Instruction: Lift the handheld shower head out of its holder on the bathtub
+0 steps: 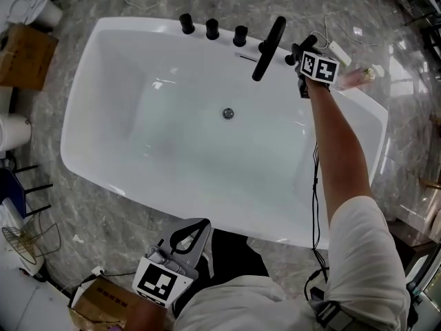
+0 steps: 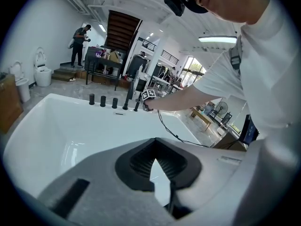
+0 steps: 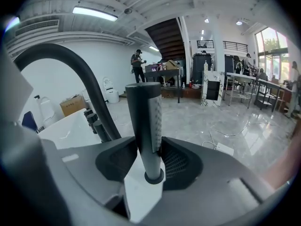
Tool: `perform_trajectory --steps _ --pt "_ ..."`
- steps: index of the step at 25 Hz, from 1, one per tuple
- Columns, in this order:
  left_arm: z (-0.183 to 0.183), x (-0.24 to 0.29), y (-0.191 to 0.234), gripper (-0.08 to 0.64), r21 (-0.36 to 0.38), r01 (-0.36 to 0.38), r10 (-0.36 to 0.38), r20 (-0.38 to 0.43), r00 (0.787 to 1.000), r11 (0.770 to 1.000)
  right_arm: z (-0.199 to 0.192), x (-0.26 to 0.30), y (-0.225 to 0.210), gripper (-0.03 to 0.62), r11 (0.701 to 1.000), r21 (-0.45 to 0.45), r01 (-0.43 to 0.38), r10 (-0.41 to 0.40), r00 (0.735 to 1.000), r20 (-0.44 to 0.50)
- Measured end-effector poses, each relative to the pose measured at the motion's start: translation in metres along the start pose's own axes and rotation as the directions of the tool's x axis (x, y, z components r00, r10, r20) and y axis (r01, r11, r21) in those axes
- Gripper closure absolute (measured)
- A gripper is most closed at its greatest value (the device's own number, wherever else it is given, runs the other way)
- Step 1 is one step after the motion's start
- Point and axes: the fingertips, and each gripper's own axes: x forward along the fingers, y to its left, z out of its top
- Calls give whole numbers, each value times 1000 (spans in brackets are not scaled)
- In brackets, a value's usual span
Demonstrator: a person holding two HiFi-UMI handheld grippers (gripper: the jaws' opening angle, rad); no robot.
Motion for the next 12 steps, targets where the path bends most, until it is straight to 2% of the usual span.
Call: perform_trajectory --steps 2,12 --pt "1 1 0 554 -3 -1 1 0 1000 1000 1 1 -2 439 1000 -6 10 -10 1000 -2" --pt "3 -9 3 554 -5 -20 20 7 1000 1000 0 -9 -1 445 999 -40 17 -17 1000 0"
